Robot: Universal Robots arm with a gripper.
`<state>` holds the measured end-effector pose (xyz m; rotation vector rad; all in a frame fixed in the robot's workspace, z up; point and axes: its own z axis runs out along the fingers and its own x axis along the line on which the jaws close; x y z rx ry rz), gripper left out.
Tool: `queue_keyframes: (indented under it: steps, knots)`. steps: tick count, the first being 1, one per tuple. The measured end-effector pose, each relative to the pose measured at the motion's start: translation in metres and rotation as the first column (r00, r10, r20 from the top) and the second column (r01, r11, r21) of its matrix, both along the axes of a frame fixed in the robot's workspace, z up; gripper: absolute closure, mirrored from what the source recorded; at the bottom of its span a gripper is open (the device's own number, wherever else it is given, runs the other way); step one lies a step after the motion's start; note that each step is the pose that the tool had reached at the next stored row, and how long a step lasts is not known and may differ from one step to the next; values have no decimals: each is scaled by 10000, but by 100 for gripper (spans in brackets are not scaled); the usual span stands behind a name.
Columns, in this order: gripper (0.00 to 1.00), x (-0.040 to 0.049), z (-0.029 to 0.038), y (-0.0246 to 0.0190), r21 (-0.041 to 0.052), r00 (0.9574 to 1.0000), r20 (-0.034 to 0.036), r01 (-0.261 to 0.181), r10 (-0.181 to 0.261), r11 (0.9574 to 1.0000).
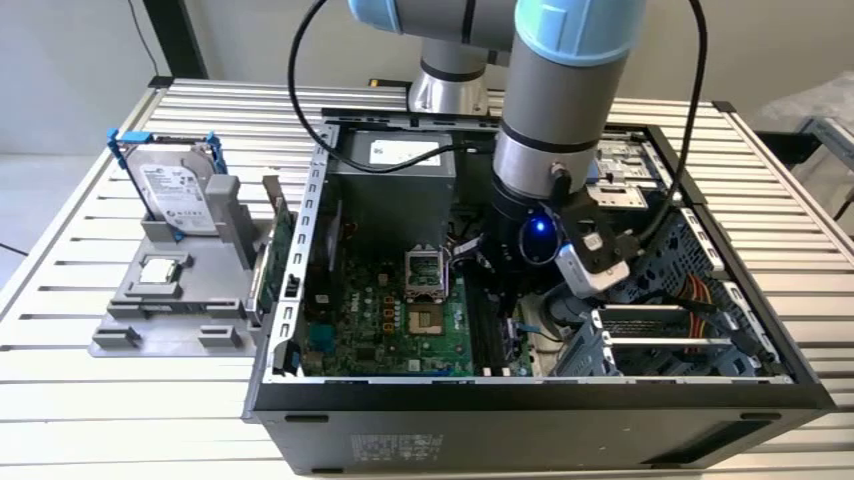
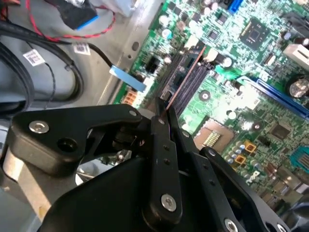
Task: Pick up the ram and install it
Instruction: 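Insert the ram into the slot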
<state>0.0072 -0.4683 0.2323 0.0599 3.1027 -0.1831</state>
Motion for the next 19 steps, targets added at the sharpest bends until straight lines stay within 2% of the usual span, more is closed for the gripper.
queue_keyframes:
  steps: [6, 9, 11, 15, 19]
  knots:
    - [100, -2, -52, 3, 0, 9996, 2, -298, 298, 9996]
    - [100, -3, -71, 33, -33, 9995, 2, -308, 308, 9995]
    - [100, -2, -85, 60, -117, 9995, -1, -310, 310, 9995]
    - [100, -1, -115, 88, -331, 9995, -9, -310, 310, 9990]
    - [100, 16, -118, 108, -336, 9995, -9, -309, 309, 9990]
